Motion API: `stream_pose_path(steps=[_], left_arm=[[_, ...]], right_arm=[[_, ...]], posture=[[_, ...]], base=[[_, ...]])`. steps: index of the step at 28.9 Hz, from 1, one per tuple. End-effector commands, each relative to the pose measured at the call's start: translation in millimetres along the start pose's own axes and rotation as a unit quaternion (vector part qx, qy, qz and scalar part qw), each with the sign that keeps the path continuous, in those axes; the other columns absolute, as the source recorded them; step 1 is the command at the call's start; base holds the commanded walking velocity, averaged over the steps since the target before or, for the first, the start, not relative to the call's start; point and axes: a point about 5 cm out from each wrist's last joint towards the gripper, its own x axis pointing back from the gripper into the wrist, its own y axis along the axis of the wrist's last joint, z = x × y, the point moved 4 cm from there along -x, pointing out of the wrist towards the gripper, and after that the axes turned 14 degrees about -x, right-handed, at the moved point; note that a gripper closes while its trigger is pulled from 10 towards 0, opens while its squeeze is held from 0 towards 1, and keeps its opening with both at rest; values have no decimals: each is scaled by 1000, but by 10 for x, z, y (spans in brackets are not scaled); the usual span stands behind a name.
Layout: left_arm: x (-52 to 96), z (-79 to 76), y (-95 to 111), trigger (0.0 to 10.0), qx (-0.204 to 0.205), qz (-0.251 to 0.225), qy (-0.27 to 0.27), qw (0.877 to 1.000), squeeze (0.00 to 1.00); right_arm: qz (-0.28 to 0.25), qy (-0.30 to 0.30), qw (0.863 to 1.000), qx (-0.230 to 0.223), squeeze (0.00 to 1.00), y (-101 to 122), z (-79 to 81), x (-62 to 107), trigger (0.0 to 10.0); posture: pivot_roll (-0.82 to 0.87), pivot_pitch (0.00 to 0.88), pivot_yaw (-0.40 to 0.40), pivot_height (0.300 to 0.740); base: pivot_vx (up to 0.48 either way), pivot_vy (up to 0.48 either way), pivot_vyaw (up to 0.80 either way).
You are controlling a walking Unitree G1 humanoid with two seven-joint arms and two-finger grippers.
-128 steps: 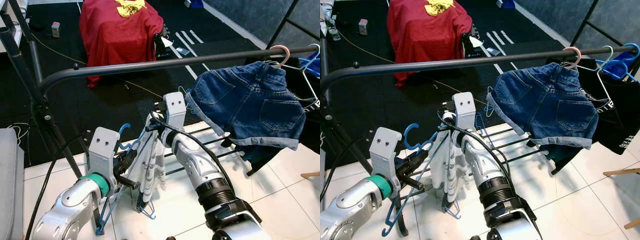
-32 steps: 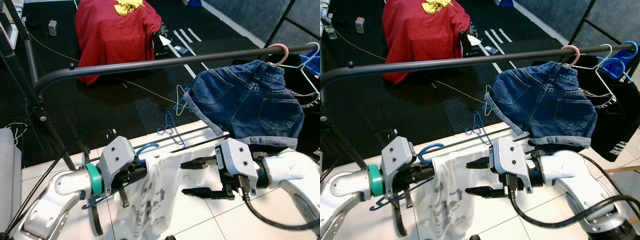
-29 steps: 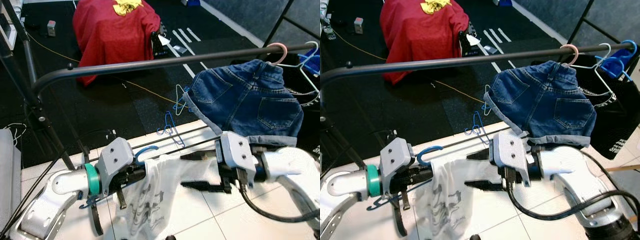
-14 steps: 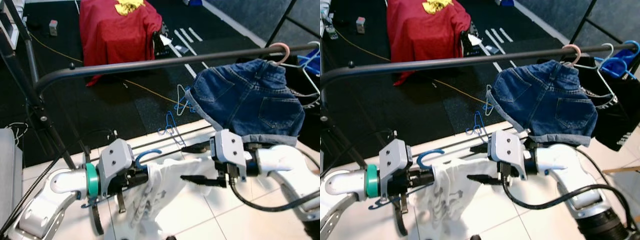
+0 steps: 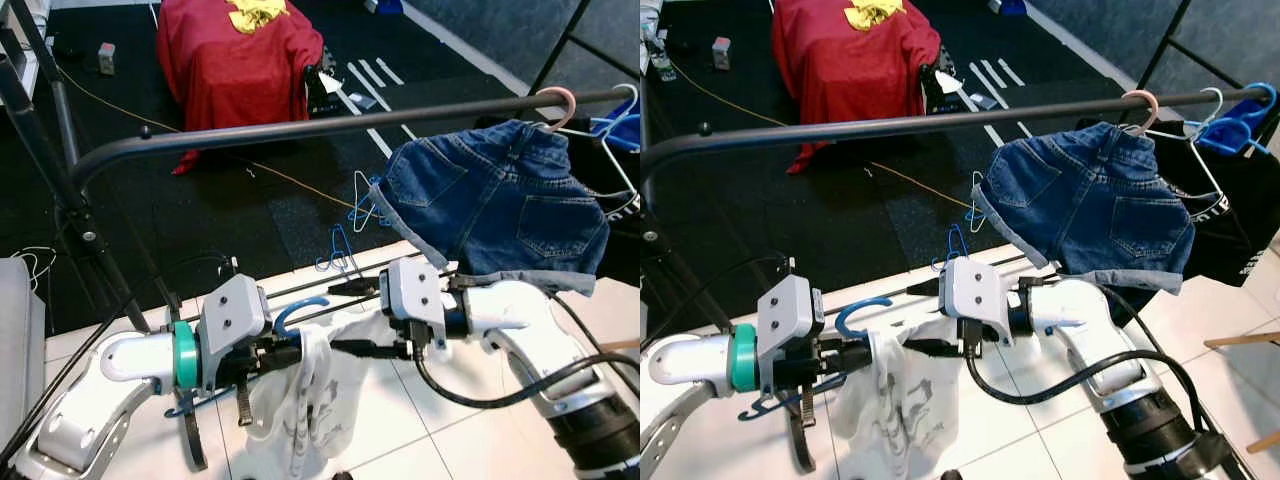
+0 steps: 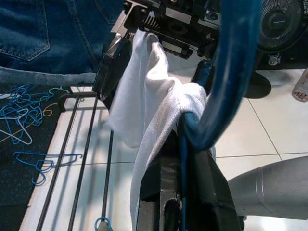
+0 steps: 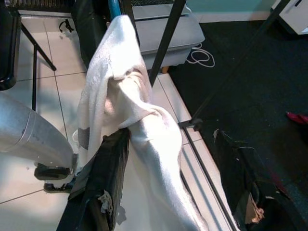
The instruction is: Hang hanger
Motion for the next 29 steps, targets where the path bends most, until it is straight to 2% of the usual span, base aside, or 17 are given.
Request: stream_pose_path(steps=[1, 2, 3, 4, 5, 10, 18, 26, 29], left_arm=[[-48, -82, 137, 10000, -15, -36, -23, 999, 0], [-48, -82, 137, 10000, -15, -36, -23, 999, 0], [-48, -88, 134, 10000, -15, -36, -24, 999, 0], [-48, -88, 134, 10000, -15, -36, -24, 999, 0], [-48, -91, 127, 10000, -15, -35, -24, 999, 0], [-59, -90, 97, 10000, -18, -29, -22, 999, 0], [-93, -54, 91, 10000, -25, -28, -13, 999, 0], [-102, 93, 165, 10000, -24, -43, 26, 998, 0], [-104, 243, 193, 10000, -42, -42, 66, 996, 0]], right_arm=[[10, 23, 1000, -4, 0, -77, 64, -64, 6000], [10, 23, 1000, -4, 0, -77, 64, -64, 6000], [11, 31, 999, -8, 0, -97, 76, -79, 1647], [11, 31, 999, -8, 0, -97, 76, -79, 1647], [11, 39, 999, -13, 0, -108, 93, -84, 0], [8, 55, 998, -31, 0, -112, 130, -58, 0], [-2, 53, 998, -32, 0, -111, 112, -40, 0], [-13, 18, 1000, -22, 0, -75, -25, 2, 0], [-19, -25, 1000, 0, 0, -42, -152, 27, 0]], posture=[[-78, 160, 8, 740], [-78, 160, 8, 740], [-78, 160, 8, 740], [-78, 160, 8, 740], [-77, 162, 7, 740], [-83, 166, 10, 740], [-88, 168, 13, 740], [-89, 169, 12, 740], [-89, 171, 12, 740]], base=[[0, 0, 0], [0, 0, 0], [0, 0, 0], [0, 0, 0], [0, 0, 0], [0, 0, 0], [0, 0, 0], [0, 0, 0], [0, 0, 0]])
